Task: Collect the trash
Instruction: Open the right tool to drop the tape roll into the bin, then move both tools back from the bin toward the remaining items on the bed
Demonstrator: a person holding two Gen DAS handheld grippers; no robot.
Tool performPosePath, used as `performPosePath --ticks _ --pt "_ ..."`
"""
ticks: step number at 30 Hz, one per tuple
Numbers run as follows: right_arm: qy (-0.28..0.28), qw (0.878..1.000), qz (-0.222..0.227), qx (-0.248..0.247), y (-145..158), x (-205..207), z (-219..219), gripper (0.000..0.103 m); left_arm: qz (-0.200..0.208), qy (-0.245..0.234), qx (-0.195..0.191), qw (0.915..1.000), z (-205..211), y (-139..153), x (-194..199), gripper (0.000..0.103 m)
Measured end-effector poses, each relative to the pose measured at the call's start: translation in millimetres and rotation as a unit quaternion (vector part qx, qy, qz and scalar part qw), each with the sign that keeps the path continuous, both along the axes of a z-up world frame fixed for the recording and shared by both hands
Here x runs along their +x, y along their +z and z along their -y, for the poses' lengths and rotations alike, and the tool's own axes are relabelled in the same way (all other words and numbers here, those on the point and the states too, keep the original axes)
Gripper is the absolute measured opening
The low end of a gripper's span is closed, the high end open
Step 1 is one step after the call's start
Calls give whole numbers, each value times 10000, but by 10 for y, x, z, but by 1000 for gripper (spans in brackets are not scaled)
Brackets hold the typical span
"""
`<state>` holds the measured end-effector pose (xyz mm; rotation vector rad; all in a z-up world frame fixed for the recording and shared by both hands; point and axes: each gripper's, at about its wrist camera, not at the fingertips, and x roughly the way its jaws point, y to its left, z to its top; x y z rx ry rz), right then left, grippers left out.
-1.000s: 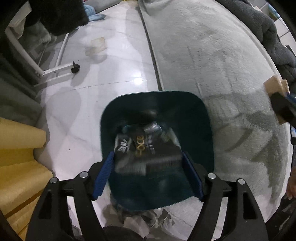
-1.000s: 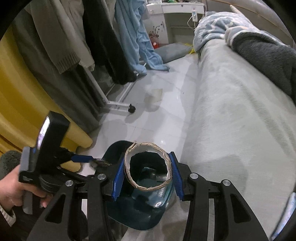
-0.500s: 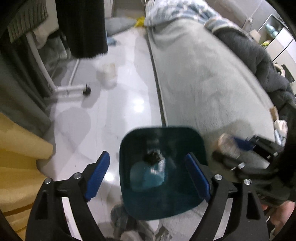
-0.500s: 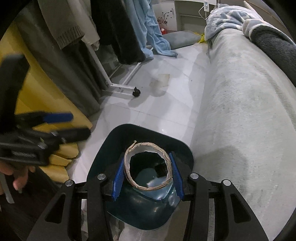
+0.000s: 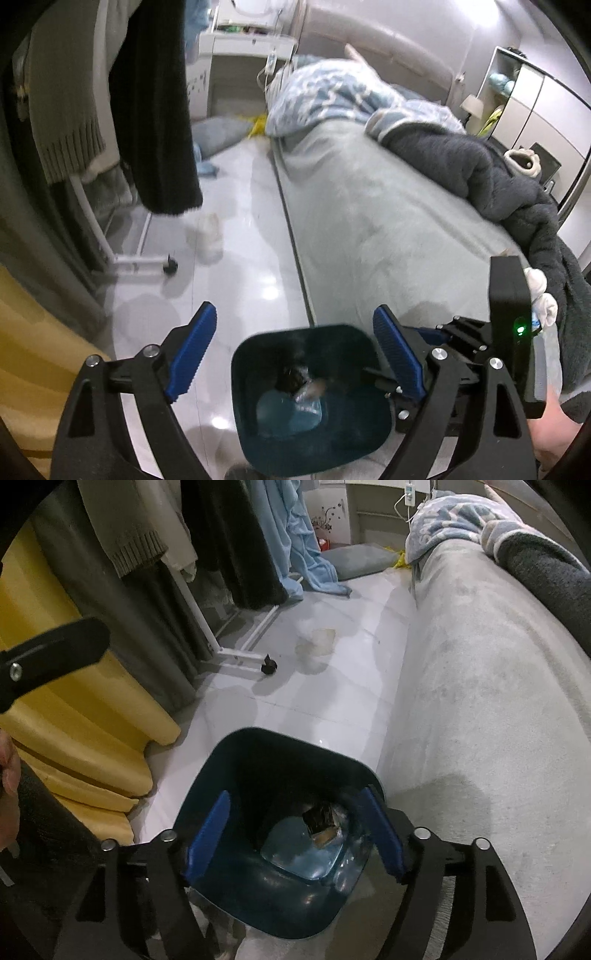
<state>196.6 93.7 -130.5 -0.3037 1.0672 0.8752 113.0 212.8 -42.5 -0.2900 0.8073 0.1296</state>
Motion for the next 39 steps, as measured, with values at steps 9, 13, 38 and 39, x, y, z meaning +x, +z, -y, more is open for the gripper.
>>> performPosePath --ticks 9,13,38,39 --pt "-163 9990 312 259 337 24 307 79 622 -103 290 9976 256 323 -2 89" --pt "-277 9979 451 377 469 23 513 80 729 -180 279 9968 388 389 14 89" --pt "-906 9860 1225 675 982 -63 1714 83 1134 -874 -29 9897 1419 628 242 91" --pt "-933 9855 1245 682 998 -66 1771 83 1132 -898 -30 9895 1448 622 251 91"
